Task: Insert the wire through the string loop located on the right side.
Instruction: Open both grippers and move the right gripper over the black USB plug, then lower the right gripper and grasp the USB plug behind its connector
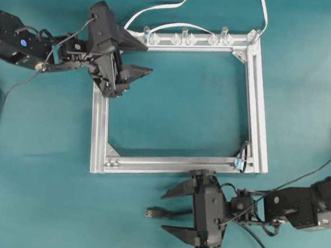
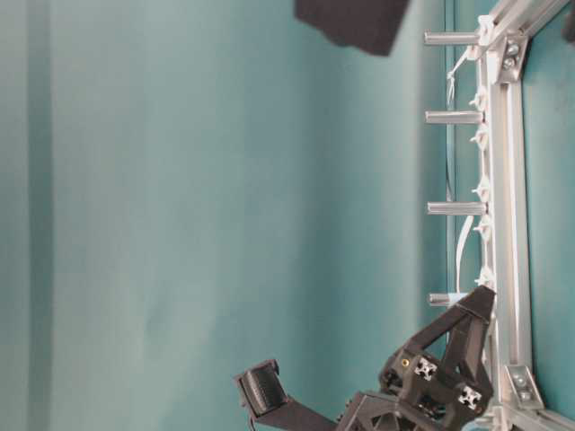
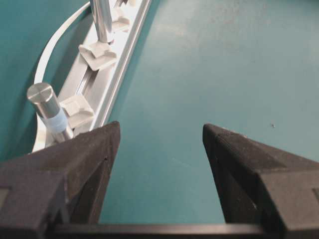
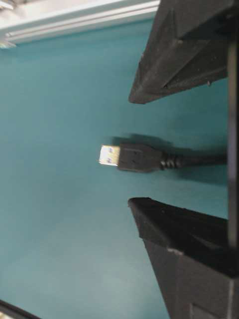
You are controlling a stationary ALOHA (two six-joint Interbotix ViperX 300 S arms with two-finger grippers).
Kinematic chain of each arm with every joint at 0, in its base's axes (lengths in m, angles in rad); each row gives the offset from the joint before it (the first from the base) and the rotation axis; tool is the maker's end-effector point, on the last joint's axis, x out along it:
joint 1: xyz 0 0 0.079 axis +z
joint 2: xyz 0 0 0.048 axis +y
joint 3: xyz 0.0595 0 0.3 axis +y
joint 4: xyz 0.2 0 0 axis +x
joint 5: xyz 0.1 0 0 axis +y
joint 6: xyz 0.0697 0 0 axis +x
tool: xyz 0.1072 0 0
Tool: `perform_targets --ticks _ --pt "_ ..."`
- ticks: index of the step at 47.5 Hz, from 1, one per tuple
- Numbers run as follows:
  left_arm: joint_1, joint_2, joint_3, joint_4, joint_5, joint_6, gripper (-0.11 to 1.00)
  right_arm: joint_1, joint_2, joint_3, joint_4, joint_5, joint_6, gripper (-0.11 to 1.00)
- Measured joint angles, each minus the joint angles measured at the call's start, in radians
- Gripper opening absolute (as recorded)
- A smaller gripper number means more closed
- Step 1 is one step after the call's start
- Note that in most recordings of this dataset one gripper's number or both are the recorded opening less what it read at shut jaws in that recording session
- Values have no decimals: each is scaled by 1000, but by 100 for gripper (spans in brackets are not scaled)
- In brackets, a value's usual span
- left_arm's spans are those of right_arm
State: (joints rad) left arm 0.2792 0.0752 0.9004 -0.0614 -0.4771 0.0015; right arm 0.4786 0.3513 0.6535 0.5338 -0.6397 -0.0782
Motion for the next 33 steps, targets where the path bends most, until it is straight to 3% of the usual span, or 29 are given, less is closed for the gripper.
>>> perform_targets --ticks 12,26,33 --pt "0 0 9 0 0 2 71 3 5 9 14 38 -2 85" --pt "0 0 11 0 -2 0 70 5 3 18 14 60 -2 69" --pt "0 0 12 0 0 0 70 6 5 18 14 60 -2 67"
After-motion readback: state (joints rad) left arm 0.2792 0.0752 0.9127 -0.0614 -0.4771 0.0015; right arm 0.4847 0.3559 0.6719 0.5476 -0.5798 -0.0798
